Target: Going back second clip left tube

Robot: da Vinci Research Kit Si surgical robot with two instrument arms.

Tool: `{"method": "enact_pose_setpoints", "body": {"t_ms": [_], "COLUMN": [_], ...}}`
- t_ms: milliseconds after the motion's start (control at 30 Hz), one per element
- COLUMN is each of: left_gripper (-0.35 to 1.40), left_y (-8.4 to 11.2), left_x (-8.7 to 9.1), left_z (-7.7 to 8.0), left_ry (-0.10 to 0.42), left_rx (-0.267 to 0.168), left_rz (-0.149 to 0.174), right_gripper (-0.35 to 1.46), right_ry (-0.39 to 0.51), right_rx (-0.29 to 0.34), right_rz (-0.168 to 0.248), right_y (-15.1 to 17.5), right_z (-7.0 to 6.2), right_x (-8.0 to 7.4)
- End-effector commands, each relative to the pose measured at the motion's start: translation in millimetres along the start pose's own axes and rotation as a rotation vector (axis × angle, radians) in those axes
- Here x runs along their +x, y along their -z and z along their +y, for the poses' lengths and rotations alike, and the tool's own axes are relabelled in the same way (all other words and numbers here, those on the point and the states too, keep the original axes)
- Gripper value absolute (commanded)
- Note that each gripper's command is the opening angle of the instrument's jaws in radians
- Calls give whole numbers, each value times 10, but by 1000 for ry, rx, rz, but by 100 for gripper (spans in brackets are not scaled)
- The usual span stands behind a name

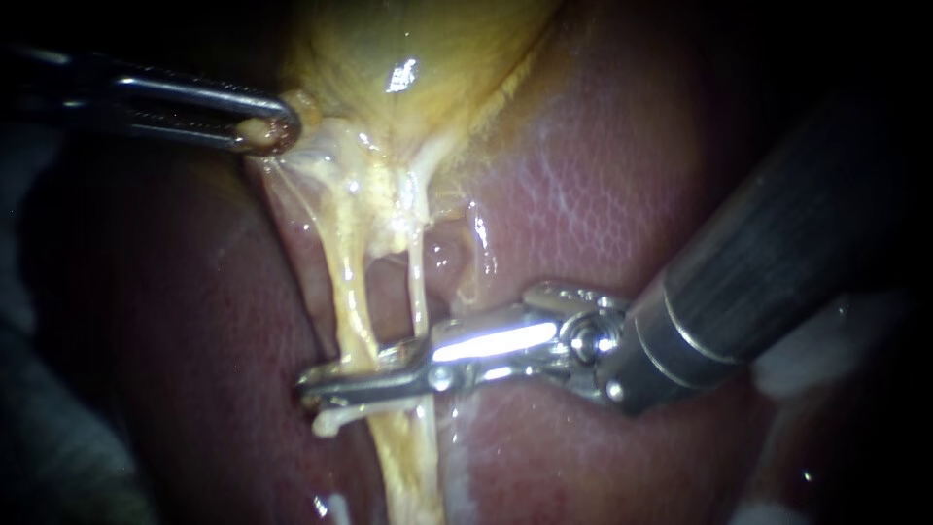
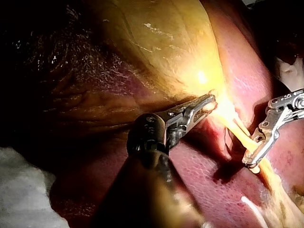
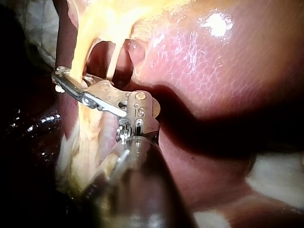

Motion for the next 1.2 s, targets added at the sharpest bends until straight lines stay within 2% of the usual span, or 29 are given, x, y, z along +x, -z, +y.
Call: {"method": "enact_pose_setpoints", "body": {"t_ms": [33, 67, 100, 167, 267, 533, 633, 833, 933, 1067, 1200], "left_gripper": [-35, -35, -35, -35, -35, -35, -35, -35, -35, -35, -35], "left_y": [0, 0, 0, 0, 0, 1, 1, 2, 2, 2, 2], "left_x": [0, 0, 0, 0, 0, 0, 0, 0, 0, 0, -1], "left_z": [0, 0, 0, 0, 0, 0, 0, -1, -1, -1, -1], "left_ry": [0, 0, 0, 0, 0, 0, 0, 0, 0, 0, 0], "left_rx": [0, 0, 0, 0, 0, 0, 2, 2, 2, 2, 2], "left_rz": [0, 0, 0, 0, 0, 0, 1, 1, 1, 1, 1], "right_gripper": [-16, 3, 14, 34, 43, 47, 47, 47, 47, 47, 47], "right_ry": [-6, 66, 95, 113, 161, 252, 298, 409, 464, 513, 529], "right_rx": [-6, -17, -18, -41, -95, -168, -188, -204, -230, -272, -305], "right_rz": [7, 17, 21, 18, 10, 20, 0, -44, -58, -101, -99], "right_y": [-1, -2, -3, -6, -8, 0, 6, 22, 34, 48, 57], "right_z": [0, 0, 0, 2, 4, 11, 9, -4, -17, -33, -42], "right_x": [0, 0, 1, 2, 4, 7, 6, 7, 10, 18, 24]}}
